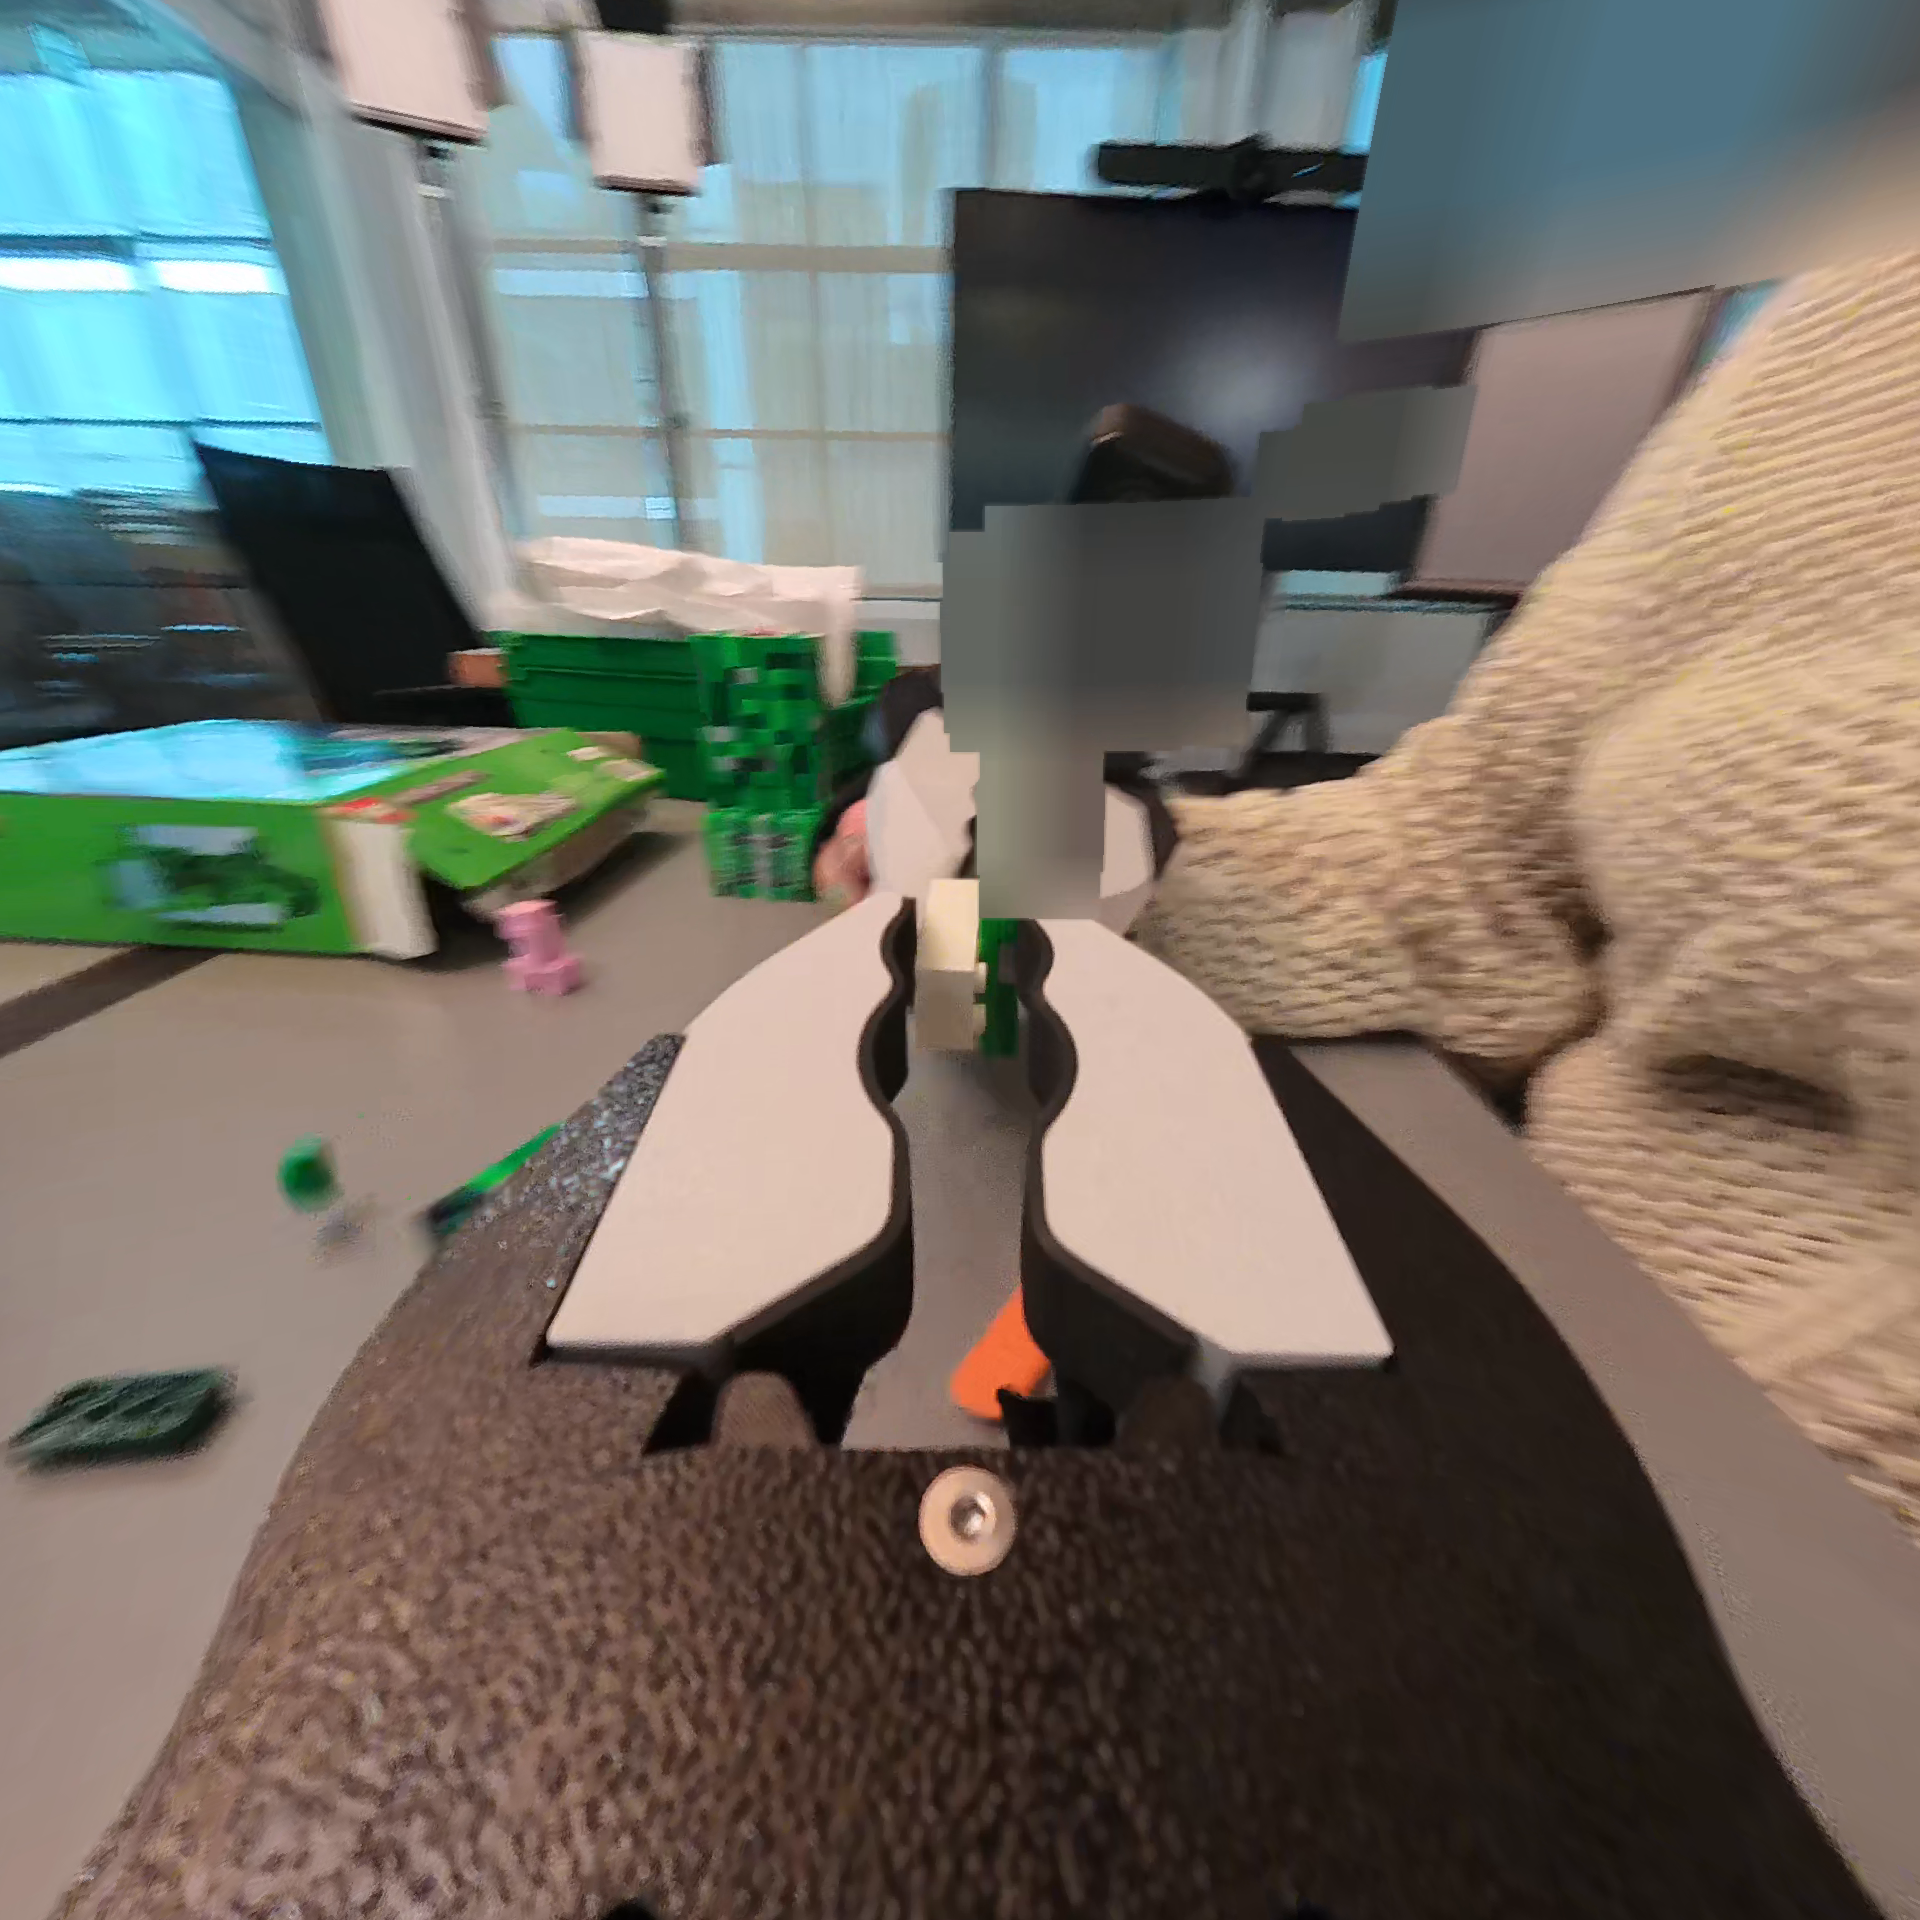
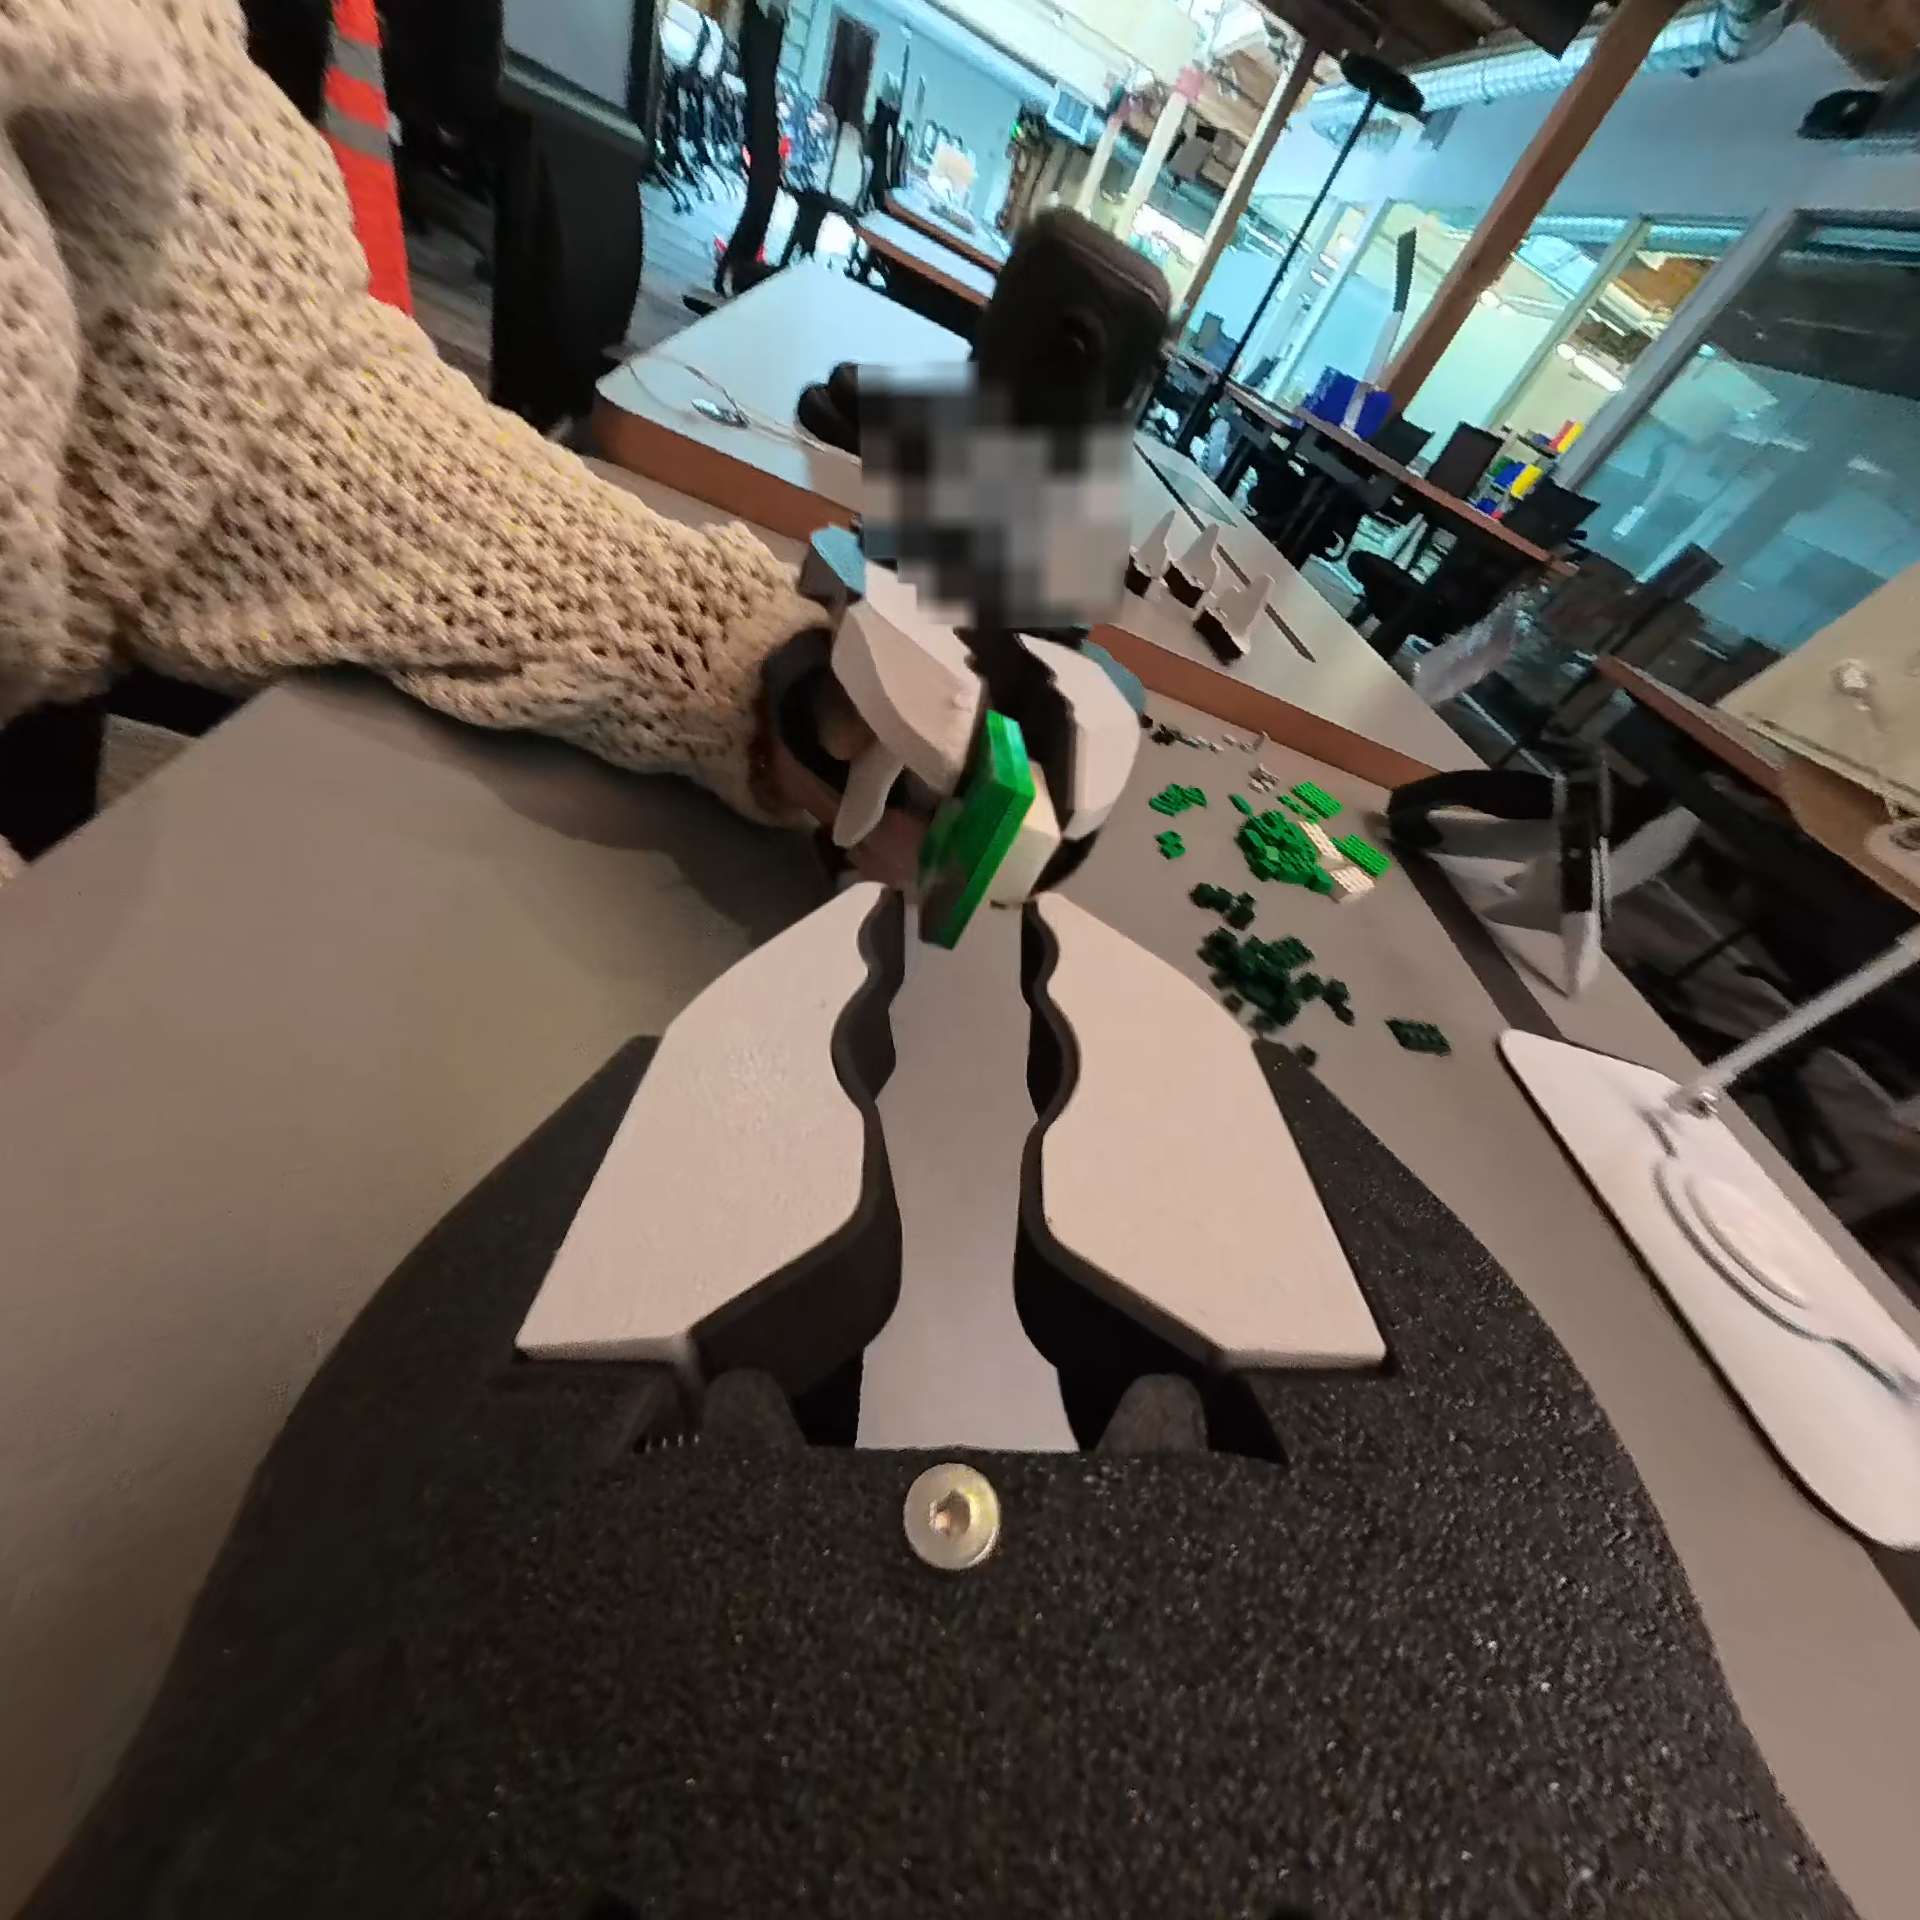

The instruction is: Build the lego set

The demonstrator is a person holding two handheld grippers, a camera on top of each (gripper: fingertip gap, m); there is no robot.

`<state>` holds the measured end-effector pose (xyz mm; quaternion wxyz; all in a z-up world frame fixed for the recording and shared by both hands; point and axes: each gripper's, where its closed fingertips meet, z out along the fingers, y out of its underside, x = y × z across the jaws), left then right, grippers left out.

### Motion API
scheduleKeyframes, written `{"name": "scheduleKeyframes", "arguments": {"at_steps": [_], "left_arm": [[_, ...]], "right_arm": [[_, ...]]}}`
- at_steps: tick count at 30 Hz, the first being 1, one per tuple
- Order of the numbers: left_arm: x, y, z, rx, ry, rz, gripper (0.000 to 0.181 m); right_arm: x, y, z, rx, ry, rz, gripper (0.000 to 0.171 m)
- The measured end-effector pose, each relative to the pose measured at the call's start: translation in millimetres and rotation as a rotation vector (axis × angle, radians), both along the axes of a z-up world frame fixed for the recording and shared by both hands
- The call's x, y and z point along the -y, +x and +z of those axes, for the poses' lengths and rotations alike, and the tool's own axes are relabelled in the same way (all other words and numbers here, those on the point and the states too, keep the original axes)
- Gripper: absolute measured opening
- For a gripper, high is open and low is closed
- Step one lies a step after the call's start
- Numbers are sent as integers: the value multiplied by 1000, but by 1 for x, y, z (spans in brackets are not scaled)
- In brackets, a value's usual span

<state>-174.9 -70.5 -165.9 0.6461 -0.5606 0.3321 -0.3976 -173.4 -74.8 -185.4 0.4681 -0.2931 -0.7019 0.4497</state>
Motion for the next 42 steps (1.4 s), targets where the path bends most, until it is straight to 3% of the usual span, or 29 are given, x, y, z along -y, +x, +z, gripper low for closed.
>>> {"name": "scheduleKeyframes", "arguments": {"at_steps": [4,9,14,19,24,27,35,42], "left_arm": [[-21,-14,-11,-158,86,227,19],[-44,-32,-32,-514,277,527,19],[-51,-39,-37,-615,361,611,18],[-57,-50,-39,-621,353,664,18],[-57,-47,-38,-577,335,635,18],[-55,-43,-38,-564,331,606,18],[-53,-38,-40,-545,313,565,18],[-52,-37,-38,-517,302,548,18]], "right_arm": [[-39,8,3,-8,-44,-134,21],[-106,8,-11,8,-168,-447,15],[-151,-11,-32,207,-150,-553,16],[-194,-45,-48,470,-277,-572,20],[-210,-63,-63,626,112,-333,32],[-218,-70,-67,679,223,-195,34],[-230,-80,-88,841,251,-37,29],[-242,-80,-100,948,324,-22,30]]}}
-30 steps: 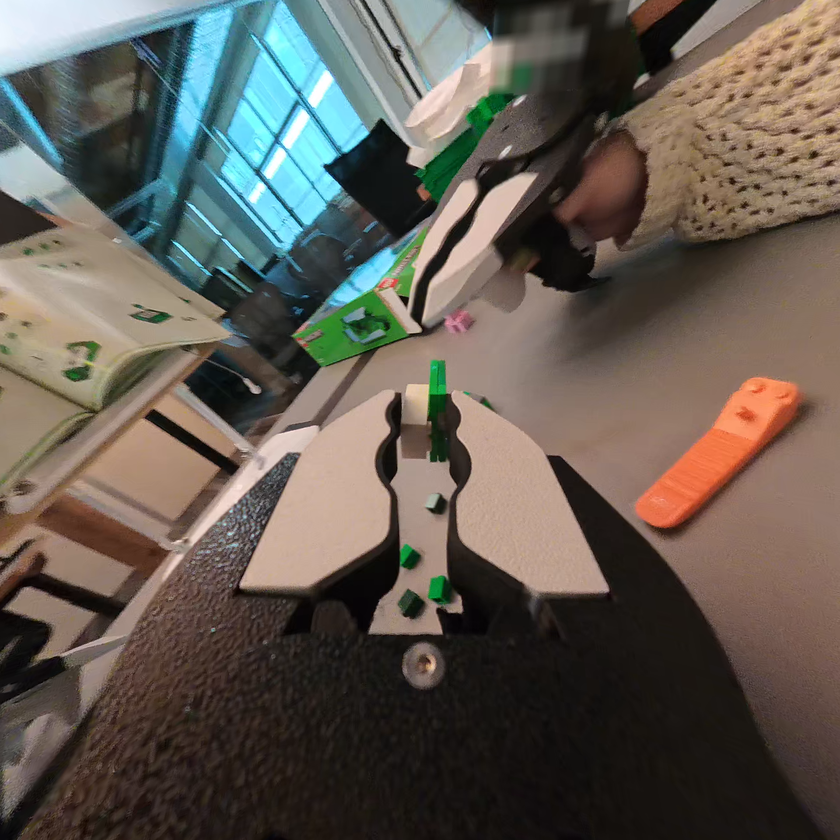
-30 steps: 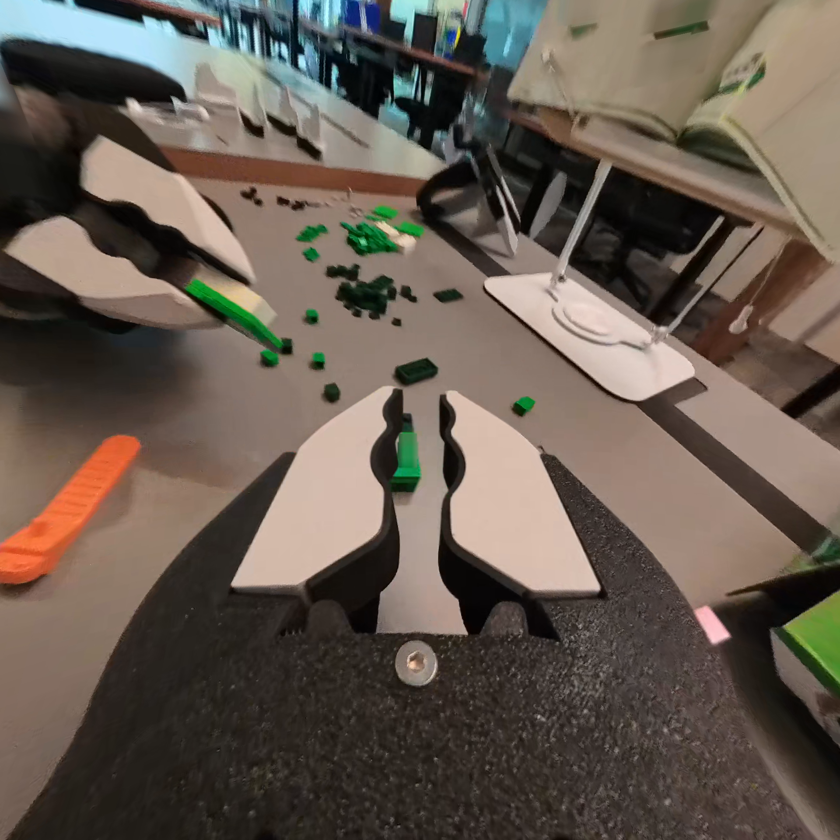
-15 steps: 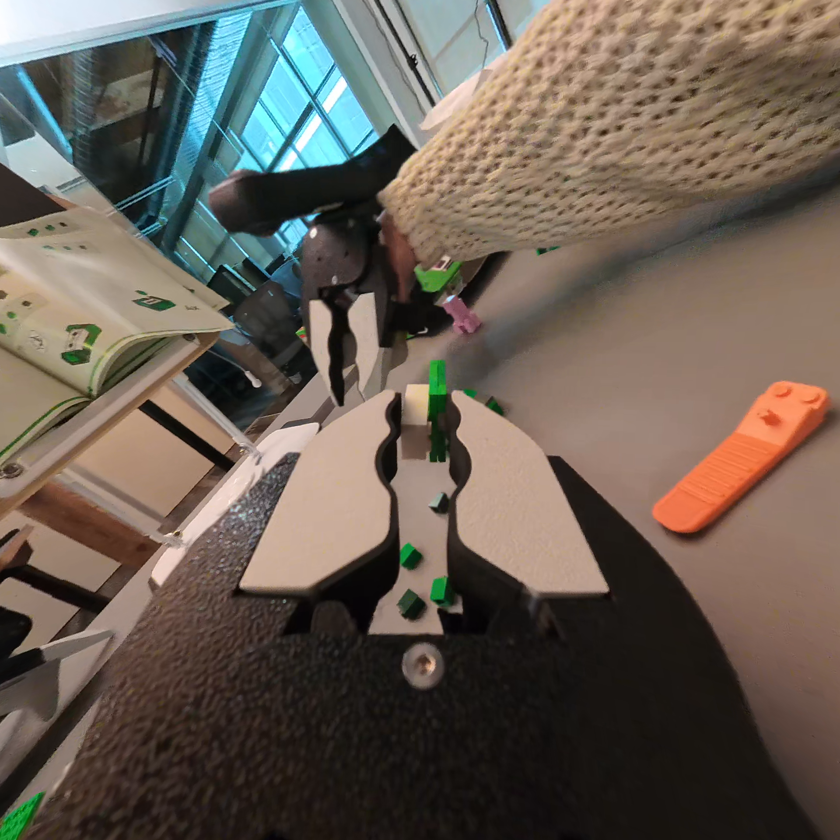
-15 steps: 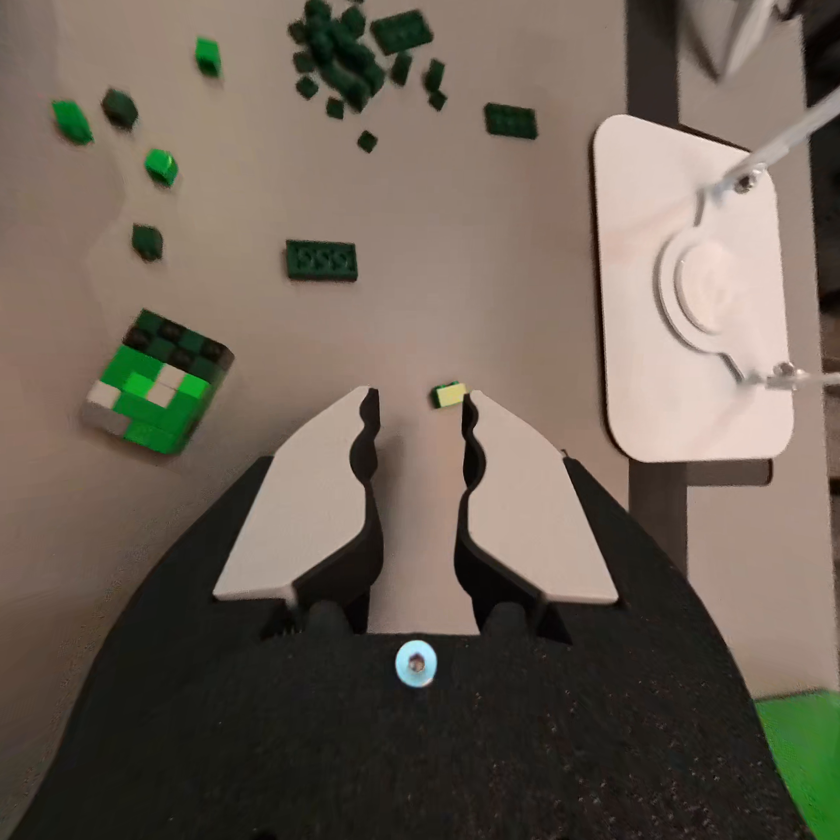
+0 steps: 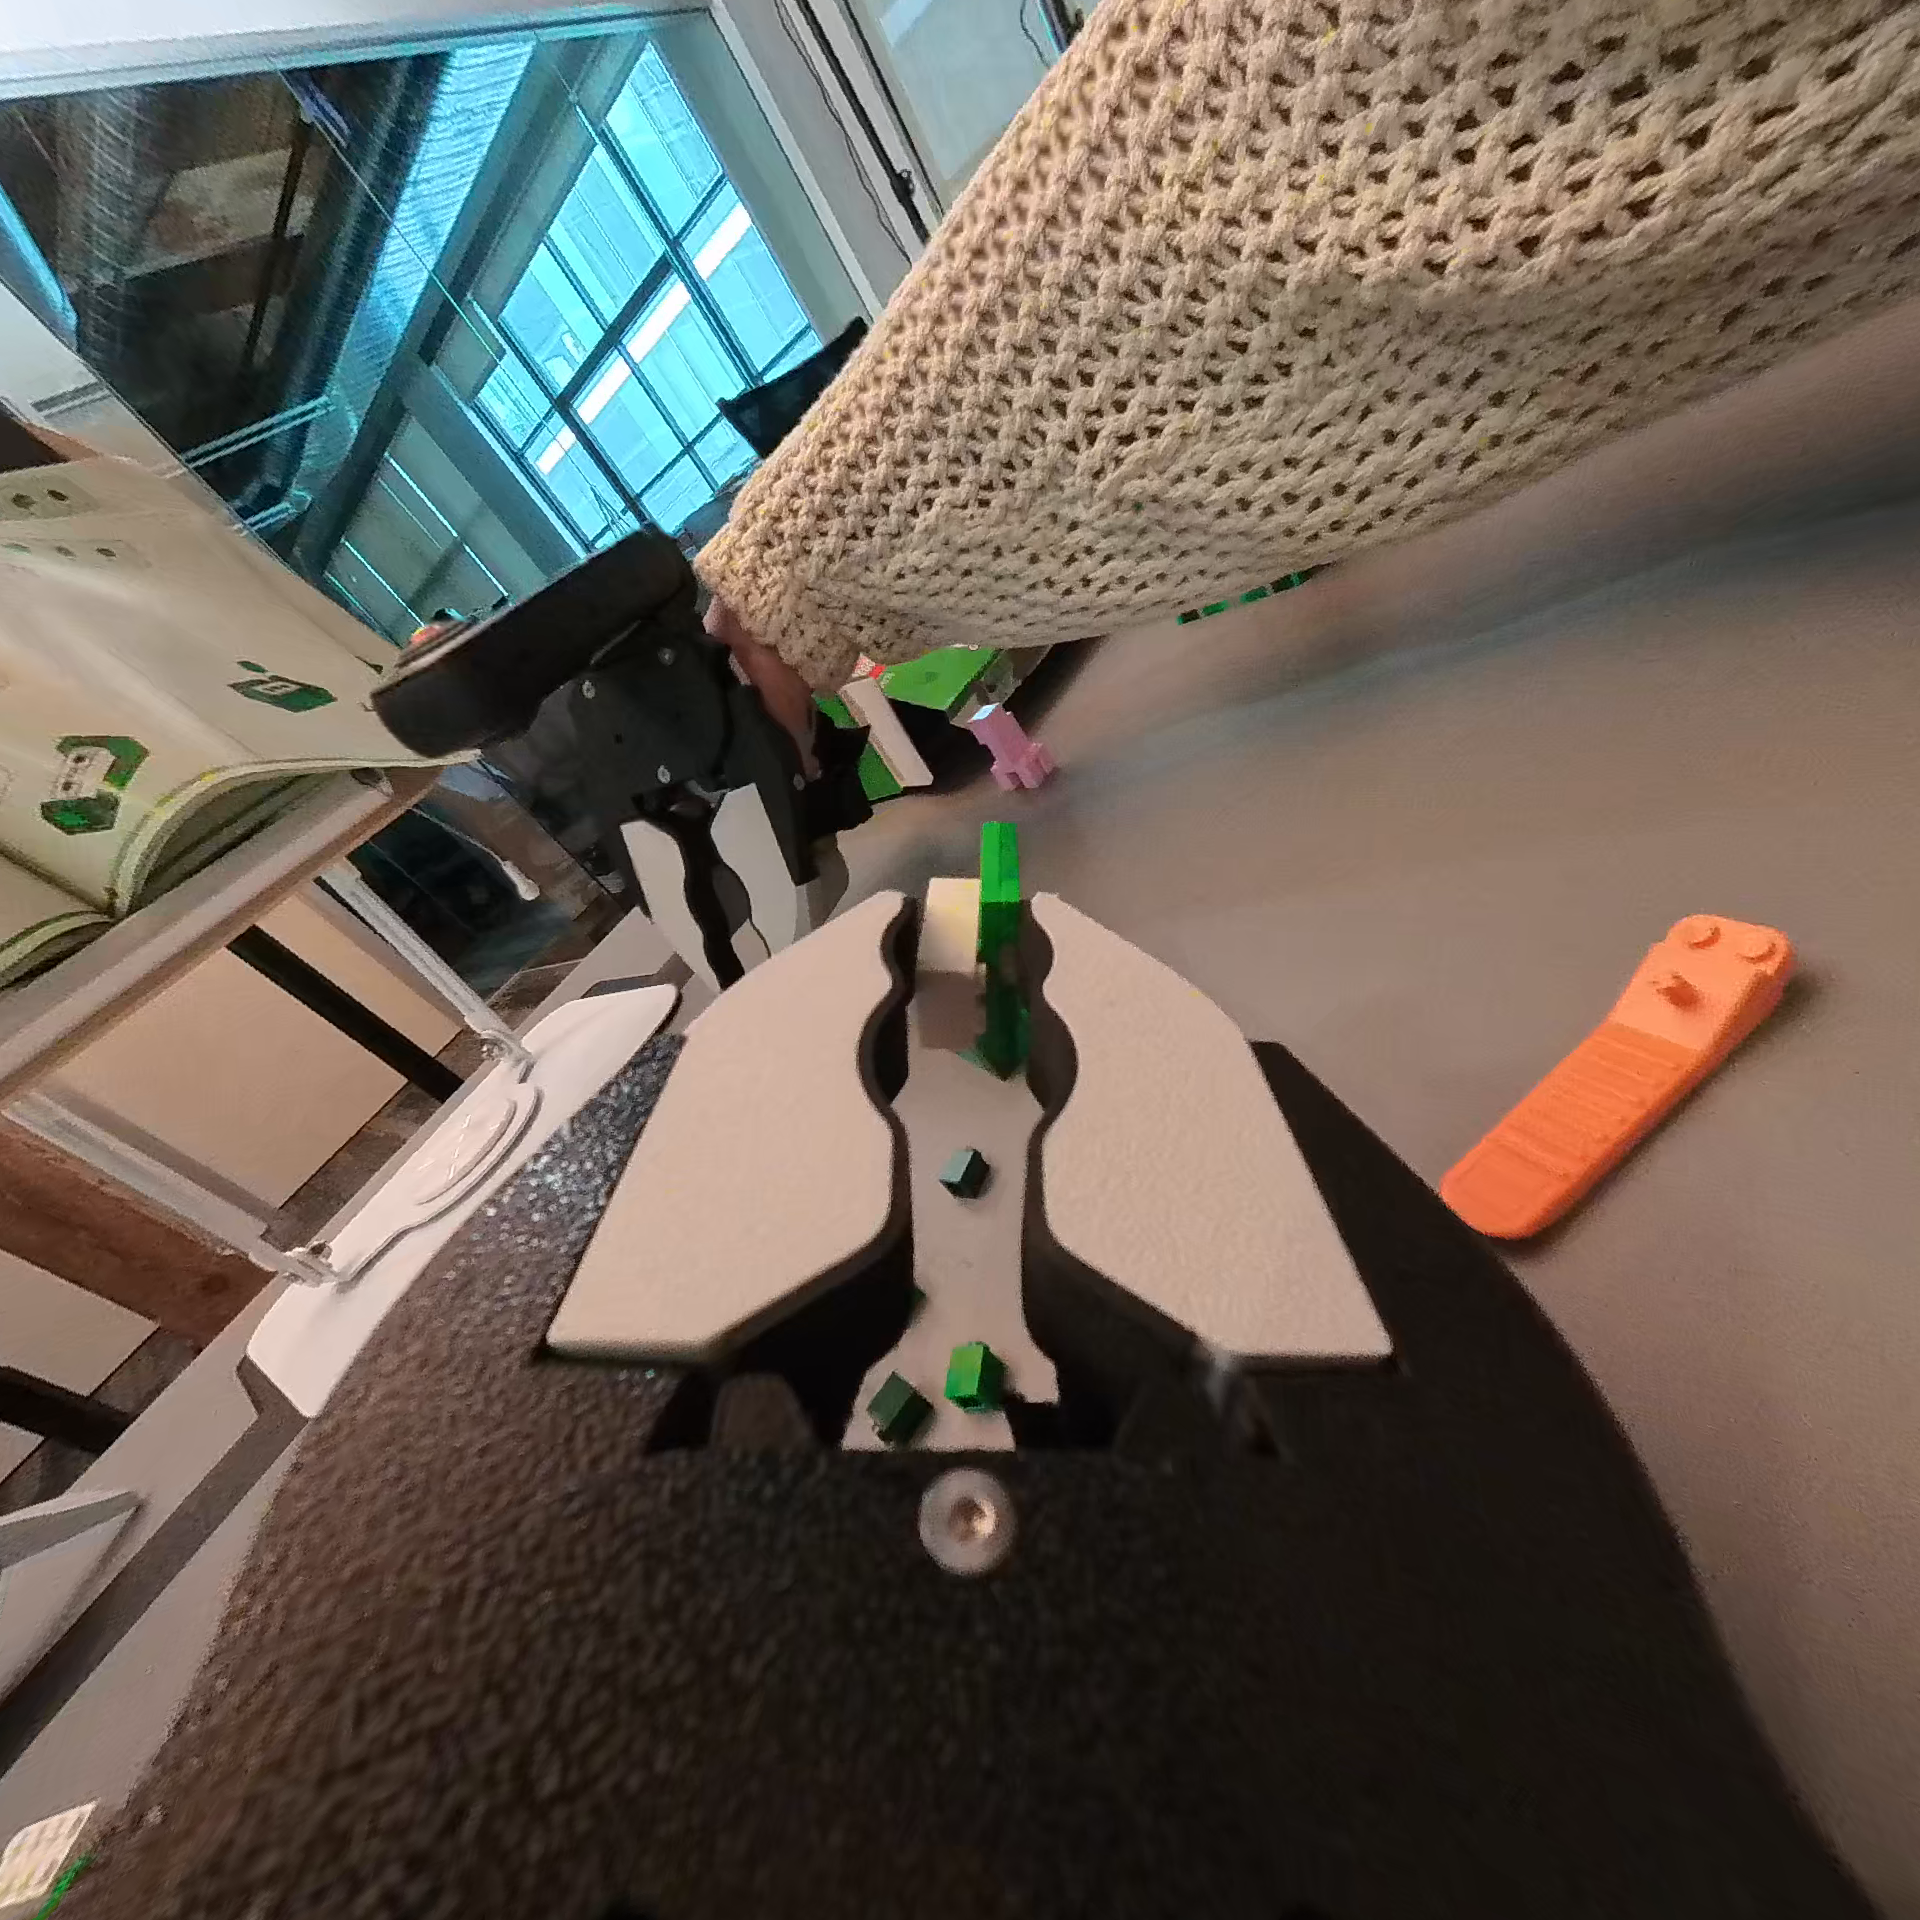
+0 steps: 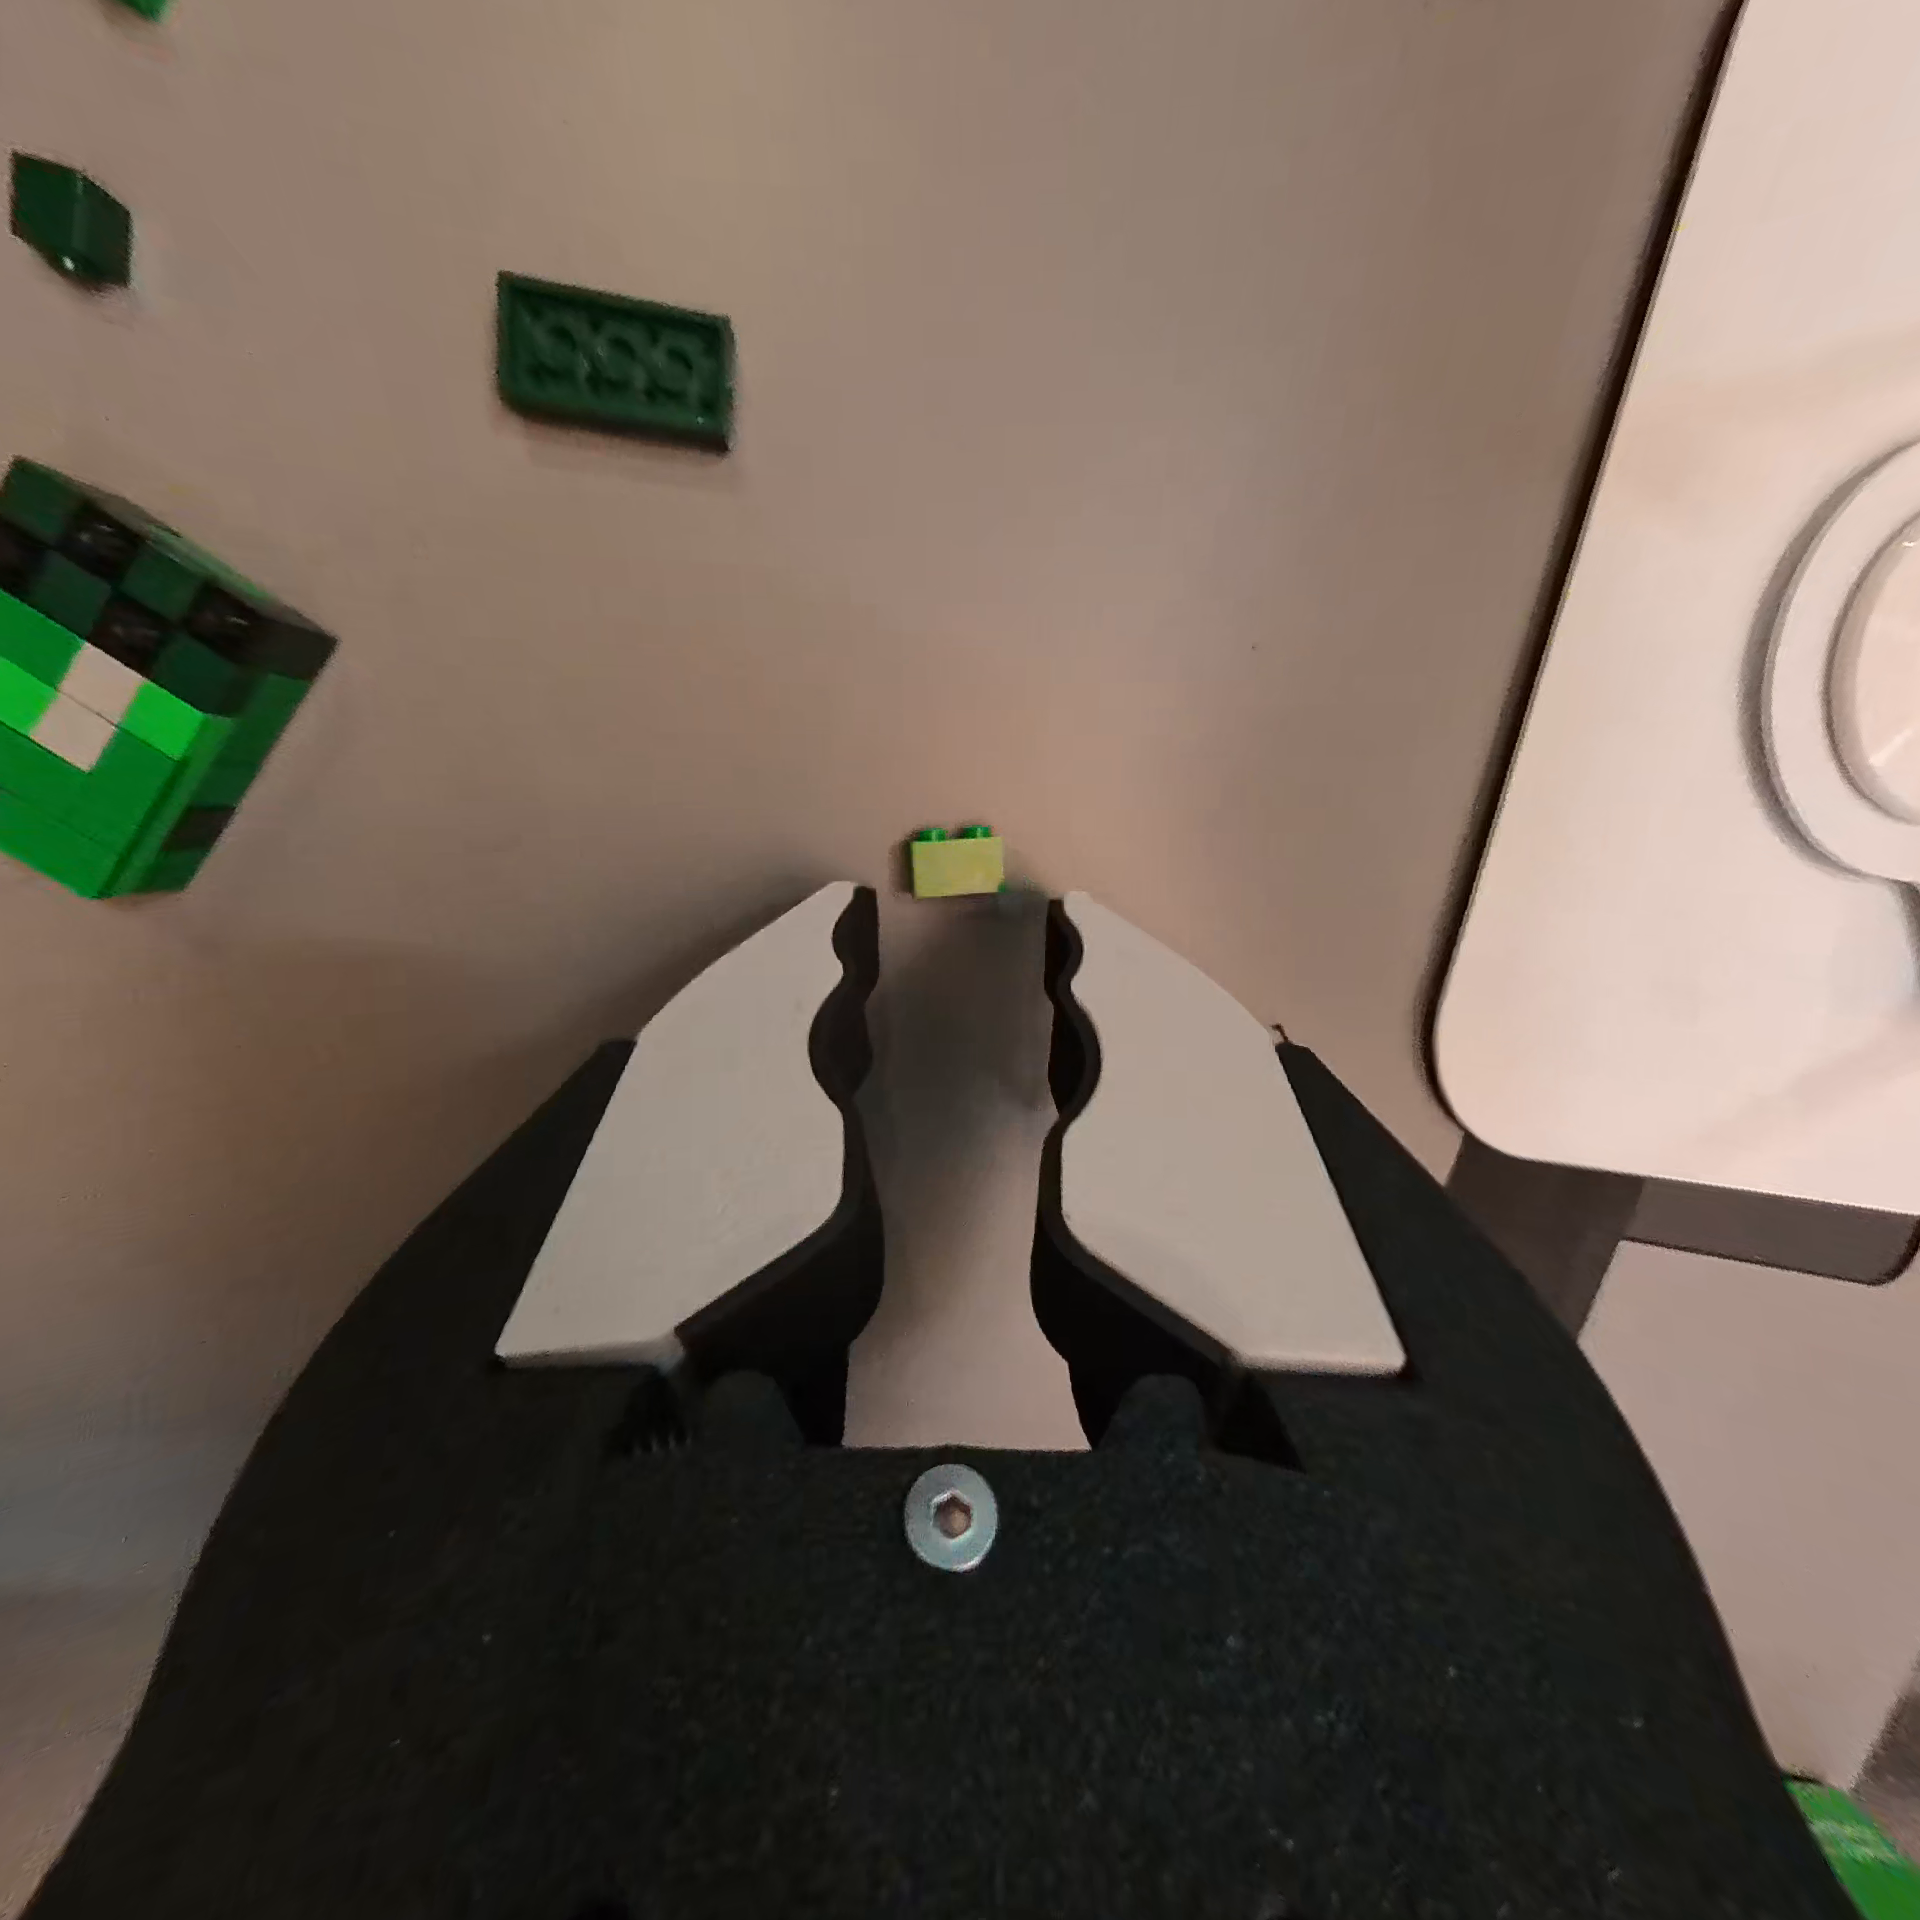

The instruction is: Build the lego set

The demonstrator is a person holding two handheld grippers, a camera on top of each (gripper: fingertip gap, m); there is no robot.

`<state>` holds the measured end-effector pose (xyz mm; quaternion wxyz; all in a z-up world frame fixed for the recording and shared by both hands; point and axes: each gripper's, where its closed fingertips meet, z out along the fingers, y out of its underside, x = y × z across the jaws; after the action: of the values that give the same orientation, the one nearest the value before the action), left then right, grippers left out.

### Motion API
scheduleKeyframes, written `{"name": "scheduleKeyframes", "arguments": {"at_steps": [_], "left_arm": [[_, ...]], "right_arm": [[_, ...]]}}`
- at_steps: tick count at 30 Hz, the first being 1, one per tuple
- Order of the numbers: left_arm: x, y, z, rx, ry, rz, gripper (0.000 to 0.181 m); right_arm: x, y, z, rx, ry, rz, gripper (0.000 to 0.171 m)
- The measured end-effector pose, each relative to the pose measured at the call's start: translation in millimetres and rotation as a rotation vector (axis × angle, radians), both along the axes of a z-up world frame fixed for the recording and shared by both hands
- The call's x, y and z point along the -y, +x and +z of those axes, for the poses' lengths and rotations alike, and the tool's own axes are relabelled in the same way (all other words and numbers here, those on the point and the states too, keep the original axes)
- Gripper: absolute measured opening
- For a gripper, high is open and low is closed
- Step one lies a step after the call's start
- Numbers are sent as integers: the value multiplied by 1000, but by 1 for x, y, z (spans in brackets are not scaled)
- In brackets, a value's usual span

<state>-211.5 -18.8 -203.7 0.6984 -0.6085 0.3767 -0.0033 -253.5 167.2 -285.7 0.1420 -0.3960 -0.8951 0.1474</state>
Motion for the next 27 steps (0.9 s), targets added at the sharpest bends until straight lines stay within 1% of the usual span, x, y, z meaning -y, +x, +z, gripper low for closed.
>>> {"name": "scheduleKeyframes", "arguments": {"at_steps": [2,5,9,11,14,17,19,23,27], "left_arm": [[0,0,1,5,-1,-3,18],[0,0,1,4,-1,-1,18],[-3,-5,1,-21,9,44,18],[-7,-10,1,-41,10,95,18],[-10,-15,3,-65,29,154,18],[-9,-11,5,-89,52,158,19],[-7,-5,3,-131,69,143,19],[-3,7,-3,-193,80,92,18],[-1,13,-5,-202,76,66,18]], "right_arm": [[4,-1,-1,9,-30,4,30],[5,-3,-2,12,-16,12,17],[16,-3,9,-44,-4,-12,17],[35,1,24,-112,-14,-3,16],[82,20,43,-158,-23,46,16],[123,47,42,-114,31,95,16],[143,61,40,-90,52,103,16],[162,73,44,-98,40,93,16],[168,78,48,-106,15,73,17]]}}
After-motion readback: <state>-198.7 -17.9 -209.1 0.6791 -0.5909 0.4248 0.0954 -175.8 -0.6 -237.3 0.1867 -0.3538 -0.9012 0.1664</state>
